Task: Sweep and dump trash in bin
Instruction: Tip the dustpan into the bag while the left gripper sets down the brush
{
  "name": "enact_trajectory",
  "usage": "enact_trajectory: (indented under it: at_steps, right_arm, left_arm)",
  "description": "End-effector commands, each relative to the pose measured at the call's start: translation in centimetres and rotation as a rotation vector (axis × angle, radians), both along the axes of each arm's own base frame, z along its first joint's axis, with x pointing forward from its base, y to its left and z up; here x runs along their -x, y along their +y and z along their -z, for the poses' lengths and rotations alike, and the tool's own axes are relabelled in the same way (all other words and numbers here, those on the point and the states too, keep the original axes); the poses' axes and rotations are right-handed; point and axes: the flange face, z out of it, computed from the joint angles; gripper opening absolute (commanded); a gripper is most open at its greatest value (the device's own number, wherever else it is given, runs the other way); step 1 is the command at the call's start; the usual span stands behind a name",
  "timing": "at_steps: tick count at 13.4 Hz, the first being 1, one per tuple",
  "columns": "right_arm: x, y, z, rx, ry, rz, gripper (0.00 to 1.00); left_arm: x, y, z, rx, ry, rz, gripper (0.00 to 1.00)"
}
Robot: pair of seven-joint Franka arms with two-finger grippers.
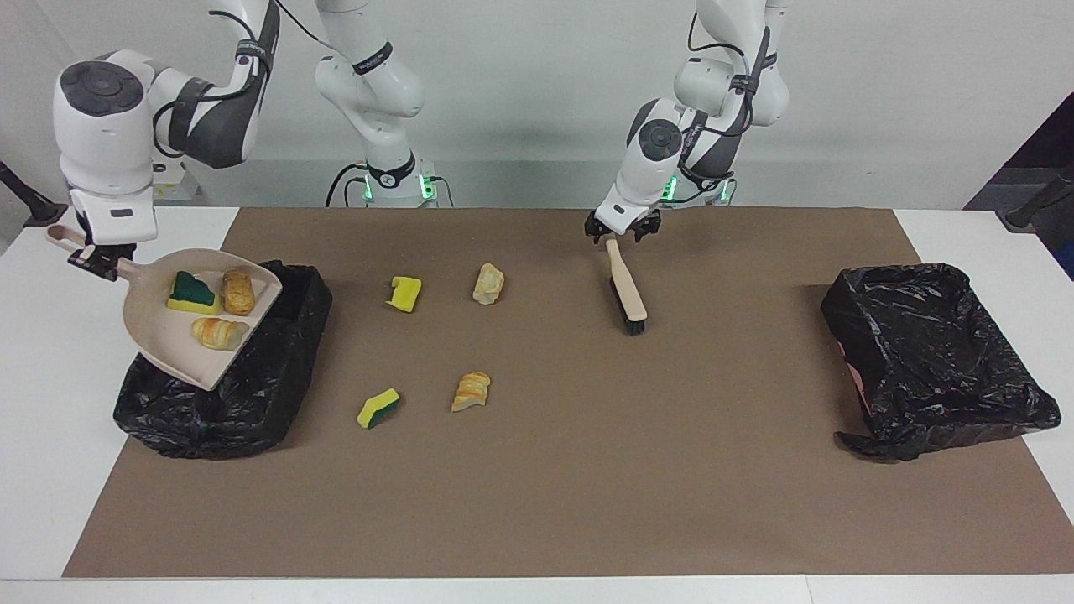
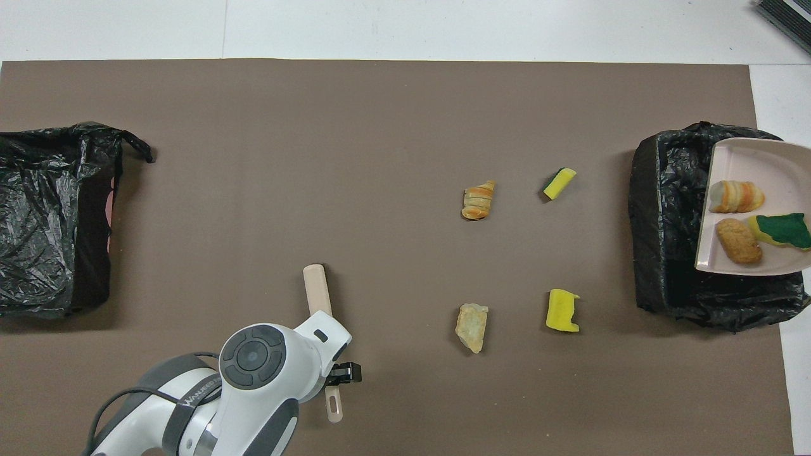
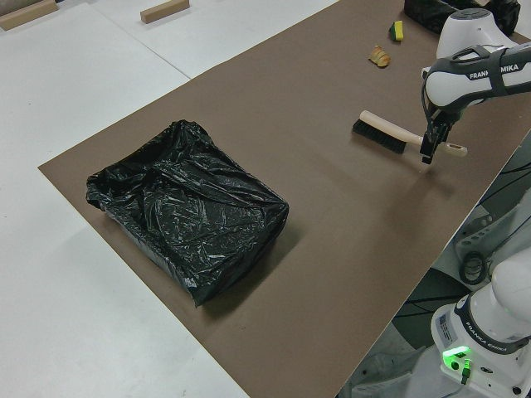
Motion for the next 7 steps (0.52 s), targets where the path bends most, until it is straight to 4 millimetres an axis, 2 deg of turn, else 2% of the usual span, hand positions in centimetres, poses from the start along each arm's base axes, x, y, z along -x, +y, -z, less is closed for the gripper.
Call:
enact_trajectory:
  at_steps: [1, 3, 6, 7]
  right_arm:
    - [0.4, 2.0, 0.9, 0.136, -0.027, 0.017, 0.00]
    - [0.1, 3.9, 1.6, 0.199, -0.016, -0.016, 0.00]
    - [-0.6, 8.4, 0.7, 0.339, 0.004, -0.055, 0.00]
    - [-0.5, 9.1, 0.4, 0.382, 0.010, -0.053, 0.00]
  left_arm:
    - [-3.8, 1.8, -2.3, 0.022, -0.049, -0.070, 1.00]
    - [-6.1, 3.4, -4.5, 0.002, -0.098, -0.079, 1.00]
    - [-9.4, 7.3, -7.4, -0.017, -0.163, -0.110, 1.00]
    - [-10.0, 8.7, -7.6, -0.013, -0.170, -0.103, 1.00]
